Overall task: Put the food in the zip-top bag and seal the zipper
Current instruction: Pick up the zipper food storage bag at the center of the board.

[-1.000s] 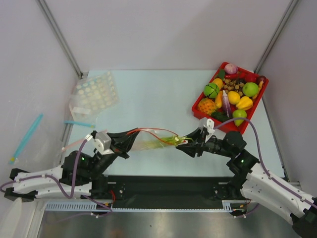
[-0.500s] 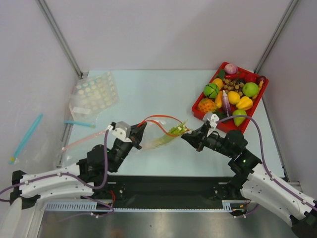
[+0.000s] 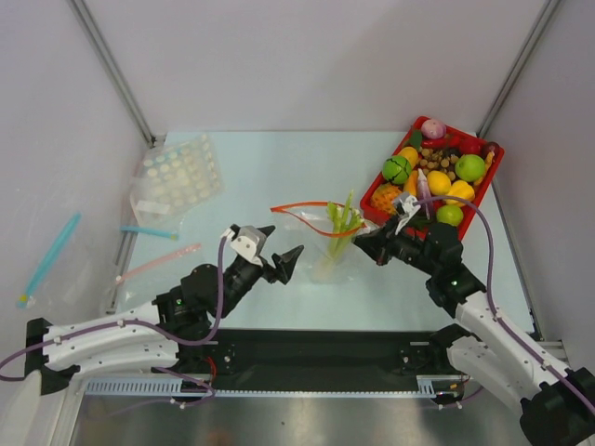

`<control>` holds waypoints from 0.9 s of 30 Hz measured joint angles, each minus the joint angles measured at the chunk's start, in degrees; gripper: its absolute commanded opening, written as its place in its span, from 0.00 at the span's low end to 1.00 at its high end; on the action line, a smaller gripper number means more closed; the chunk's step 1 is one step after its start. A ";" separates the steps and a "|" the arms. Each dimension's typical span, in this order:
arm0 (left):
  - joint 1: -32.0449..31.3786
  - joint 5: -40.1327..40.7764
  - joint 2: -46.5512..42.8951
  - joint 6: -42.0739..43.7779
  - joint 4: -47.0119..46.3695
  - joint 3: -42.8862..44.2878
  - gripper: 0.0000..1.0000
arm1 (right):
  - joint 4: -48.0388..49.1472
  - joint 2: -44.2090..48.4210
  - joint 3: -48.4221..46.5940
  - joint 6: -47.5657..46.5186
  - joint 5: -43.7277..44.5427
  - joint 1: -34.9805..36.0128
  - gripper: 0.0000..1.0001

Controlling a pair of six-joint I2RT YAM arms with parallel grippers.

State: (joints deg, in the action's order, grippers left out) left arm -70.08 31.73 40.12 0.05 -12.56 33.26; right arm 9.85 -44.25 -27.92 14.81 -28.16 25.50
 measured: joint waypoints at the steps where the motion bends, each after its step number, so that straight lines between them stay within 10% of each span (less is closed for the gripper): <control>1: 0.00 -0.02 0.00 0.09 0.09 0.15 0.83 | 0.42 -0.52 0.00 0.00 -0.96 0.00 0.00; 27: 4.33 -10.05 21.97 11.10 30.91 32.68 0.76 | 1.95 6.36 2.21 -6.38 -7.28 3.06 0.00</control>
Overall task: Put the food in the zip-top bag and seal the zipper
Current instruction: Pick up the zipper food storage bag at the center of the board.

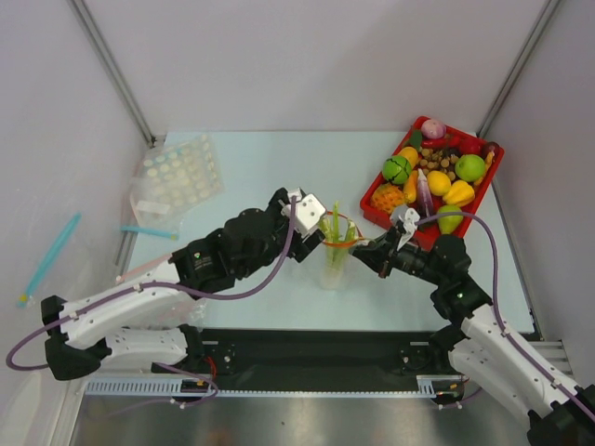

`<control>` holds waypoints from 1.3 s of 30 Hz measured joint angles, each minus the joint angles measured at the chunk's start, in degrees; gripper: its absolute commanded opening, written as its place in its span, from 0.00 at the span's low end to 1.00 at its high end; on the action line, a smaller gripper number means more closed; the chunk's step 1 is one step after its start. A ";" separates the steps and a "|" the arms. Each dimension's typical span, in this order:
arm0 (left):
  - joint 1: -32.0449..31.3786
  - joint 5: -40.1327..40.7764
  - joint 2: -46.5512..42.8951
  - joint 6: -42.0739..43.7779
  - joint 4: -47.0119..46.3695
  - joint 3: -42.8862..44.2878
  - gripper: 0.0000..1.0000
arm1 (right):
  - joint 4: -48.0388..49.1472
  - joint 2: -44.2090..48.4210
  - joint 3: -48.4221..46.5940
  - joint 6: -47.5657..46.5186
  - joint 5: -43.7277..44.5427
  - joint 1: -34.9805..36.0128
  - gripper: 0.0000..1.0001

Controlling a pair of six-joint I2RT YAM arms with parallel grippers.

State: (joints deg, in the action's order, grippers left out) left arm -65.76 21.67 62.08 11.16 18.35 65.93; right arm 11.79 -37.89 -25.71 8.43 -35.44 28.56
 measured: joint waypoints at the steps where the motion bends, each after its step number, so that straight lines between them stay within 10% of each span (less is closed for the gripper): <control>1: 1.53 -1.27 0.33 0.48 0.76 0.15 0.76 | 0.00 0.00 0.00 -0.22 -0.07 0.11 0.00; 13: 15.19 -16.90 5.70 4.02 1.53 2.93 0.74 | -0.37 1.14 0.02 -1.90 -0.48 1.51 0.00; 33: 16.59 -35.95 10.78 10.08 6.21 2.51 0.82 | -0.92 1.75 0.02 -2.71 -0.85 1.49 0.00; 37: 16.48 -41.31 13.29 12.02 6.27 2.25 0.64 | -0.83 2.03 0.02 -2.71 -1.57 1.49 0.00; 39: 16.41 -43.08 15.06 12.81 6.45 2.25 0.36 | -0.81 2.12 0.09 -2.71 -1.84 1.49 0.00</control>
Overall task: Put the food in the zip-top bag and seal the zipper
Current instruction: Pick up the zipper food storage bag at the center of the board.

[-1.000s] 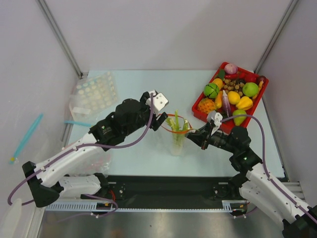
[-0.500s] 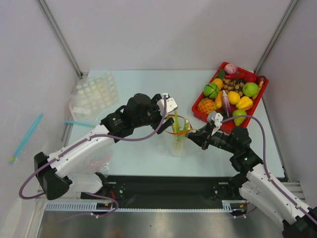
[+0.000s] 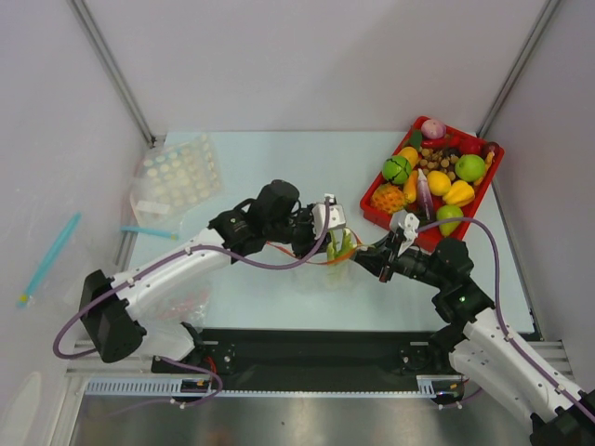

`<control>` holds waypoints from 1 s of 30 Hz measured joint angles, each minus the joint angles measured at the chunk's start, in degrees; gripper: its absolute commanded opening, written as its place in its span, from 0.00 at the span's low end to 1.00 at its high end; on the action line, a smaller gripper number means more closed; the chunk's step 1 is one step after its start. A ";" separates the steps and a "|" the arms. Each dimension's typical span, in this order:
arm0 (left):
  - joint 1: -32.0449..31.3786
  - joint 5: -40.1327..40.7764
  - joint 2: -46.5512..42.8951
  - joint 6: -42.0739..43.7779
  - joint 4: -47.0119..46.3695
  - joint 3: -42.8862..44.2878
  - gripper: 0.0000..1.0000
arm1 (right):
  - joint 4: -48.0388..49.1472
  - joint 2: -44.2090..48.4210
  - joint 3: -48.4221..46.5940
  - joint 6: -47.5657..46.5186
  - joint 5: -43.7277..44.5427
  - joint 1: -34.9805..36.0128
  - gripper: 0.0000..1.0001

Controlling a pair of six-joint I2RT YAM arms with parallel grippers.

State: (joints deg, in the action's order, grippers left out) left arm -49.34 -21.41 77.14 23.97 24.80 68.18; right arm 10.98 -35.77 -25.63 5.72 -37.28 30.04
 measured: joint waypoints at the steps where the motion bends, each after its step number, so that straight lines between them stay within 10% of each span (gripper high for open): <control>1: 0.00 -0.79 0.87 0.11 0.28 0.00 0.27 | 0.00 0.07 0.04 0.00 -0.13 0.00 0.00; 4: -0.04 -2.64 2.60 -0.61 1.49 0.07 0.00 | 0.00 0.11 0.17 0.00 -0.15 0.02 0.00; 8: -1.09 0.04 2.69 -3.74 3.02 1.25 0.00 | 0.02 0.11 0.31 0.22 0.92 0.00 0.12; 15: -6.23 15.50 4.35 -17.03 10.10 10.40 0.00 | -0.24 0.31 0.35 2.08 10.78 -0.17 0.60; 30: -1.20 21.62 -0.85 -44.26 2.86 -0.33 0.02 | -2.93 2.80 0.46 9.11 27.80 -1.88 0.83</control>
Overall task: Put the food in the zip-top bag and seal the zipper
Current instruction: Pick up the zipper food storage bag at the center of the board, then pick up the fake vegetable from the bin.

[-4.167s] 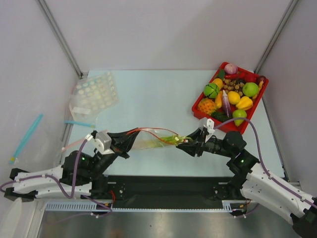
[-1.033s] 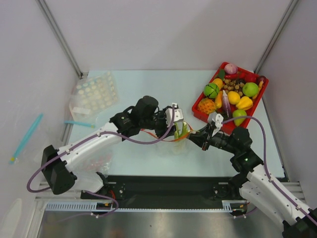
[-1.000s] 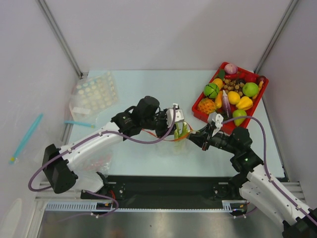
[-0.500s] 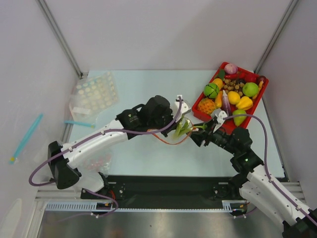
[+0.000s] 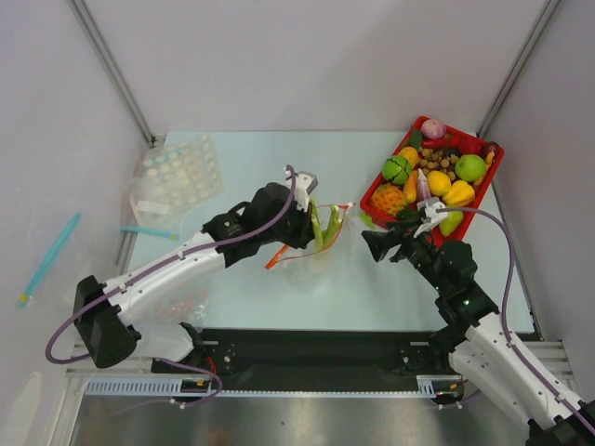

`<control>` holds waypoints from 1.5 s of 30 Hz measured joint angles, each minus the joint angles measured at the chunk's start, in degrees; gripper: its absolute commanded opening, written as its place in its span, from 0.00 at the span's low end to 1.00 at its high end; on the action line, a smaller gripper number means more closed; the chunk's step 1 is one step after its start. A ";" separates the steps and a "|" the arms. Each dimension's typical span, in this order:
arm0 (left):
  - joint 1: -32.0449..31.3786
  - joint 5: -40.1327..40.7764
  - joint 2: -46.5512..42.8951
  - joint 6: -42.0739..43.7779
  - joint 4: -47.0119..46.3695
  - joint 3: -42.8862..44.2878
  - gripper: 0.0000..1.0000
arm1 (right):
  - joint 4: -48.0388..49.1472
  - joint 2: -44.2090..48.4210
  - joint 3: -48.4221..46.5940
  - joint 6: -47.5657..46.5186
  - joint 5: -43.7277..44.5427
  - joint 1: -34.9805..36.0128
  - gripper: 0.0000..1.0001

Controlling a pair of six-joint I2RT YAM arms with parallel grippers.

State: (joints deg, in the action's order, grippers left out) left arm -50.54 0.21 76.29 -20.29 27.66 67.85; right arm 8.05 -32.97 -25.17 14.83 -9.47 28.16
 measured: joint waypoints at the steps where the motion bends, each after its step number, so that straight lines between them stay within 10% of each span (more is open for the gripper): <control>1: 0.70 -0.42 -0.63 -1.40 -1.11 -0.74 0.04 | -0.74 -0.02 0.00 0.68 1.90 -0.44 0.82; 14: 2.29 0.96 -6.82 -11.72 -8.37 -6.60 0.00 | -10.03 -14.10 -8.52 9.81 20.68 -10.45 1.00; 21: 2.29 4.39 -9.22 -12.96 -10.88 -10.58 0.01 | -11.65 -29.83 -19.06 10.82 25.75 -15.06 0.69; 30: 2.29 7.17 -9.73 -13.22 -11.72 -11.06 0.01 | -8.72 -45.83 -22.38 6.69 17.64 -30.49 0.73; 45: 2.19 6.58 -9.66 -12.66 -11.58 -11.06 0.00 | -21.62 -71.56 -51.65 0.61 19.96 -27.74 0.65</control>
State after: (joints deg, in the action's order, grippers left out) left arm -48.36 6.79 66.63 -32.95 16.08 56.80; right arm -13.56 -104.53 -76.82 15.44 10.48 0.43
